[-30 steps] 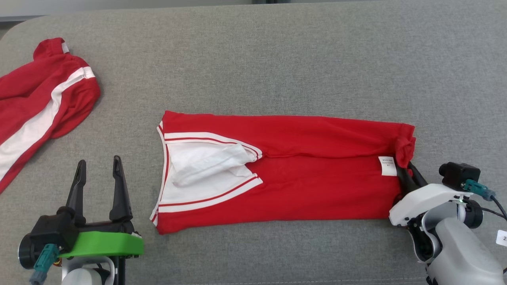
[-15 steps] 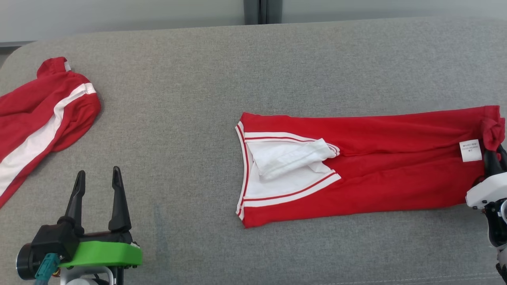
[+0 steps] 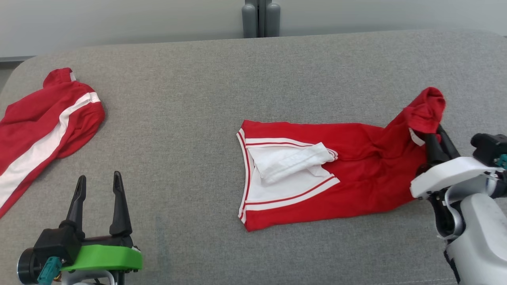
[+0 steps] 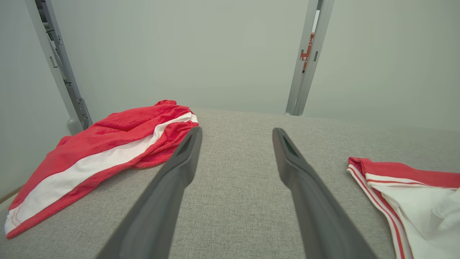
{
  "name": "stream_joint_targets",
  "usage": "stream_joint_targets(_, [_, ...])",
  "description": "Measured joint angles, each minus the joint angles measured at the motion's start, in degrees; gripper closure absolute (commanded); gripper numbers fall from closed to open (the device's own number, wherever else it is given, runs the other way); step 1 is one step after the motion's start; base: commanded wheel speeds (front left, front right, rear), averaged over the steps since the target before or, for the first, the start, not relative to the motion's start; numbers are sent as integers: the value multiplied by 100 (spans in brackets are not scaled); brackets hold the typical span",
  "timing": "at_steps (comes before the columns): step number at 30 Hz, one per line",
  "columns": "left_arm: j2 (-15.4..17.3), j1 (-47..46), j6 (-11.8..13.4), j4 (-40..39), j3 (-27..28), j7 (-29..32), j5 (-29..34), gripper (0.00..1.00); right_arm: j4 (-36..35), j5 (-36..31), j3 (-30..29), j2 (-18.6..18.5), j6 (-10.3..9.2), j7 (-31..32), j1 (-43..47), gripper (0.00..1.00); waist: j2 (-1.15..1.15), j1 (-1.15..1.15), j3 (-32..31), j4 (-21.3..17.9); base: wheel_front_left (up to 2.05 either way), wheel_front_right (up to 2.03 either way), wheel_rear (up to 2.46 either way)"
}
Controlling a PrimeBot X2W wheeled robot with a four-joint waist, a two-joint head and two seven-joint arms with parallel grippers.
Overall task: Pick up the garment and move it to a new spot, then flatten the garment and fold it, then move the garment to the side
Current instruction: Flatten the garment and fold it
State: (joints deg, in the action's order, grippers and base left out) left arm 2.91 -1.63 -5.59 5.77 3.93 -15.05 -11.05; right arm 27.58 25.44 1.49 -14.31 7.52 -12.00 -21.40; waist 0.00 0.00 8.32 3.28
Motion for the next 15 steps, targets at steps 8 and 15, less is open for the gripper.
stream_joint_targets(8, [0,34,14,29,-71,0,-22,0,-692,-225,625,709,0,419,134,100,0,0,-21,128,0,0,0])
stream_joint_targets(15, [-1,-25,24,137,-257,0,-53,0,-573,-355,1056,1060,0,493,25,100,0,0,46,318,0,0,0])
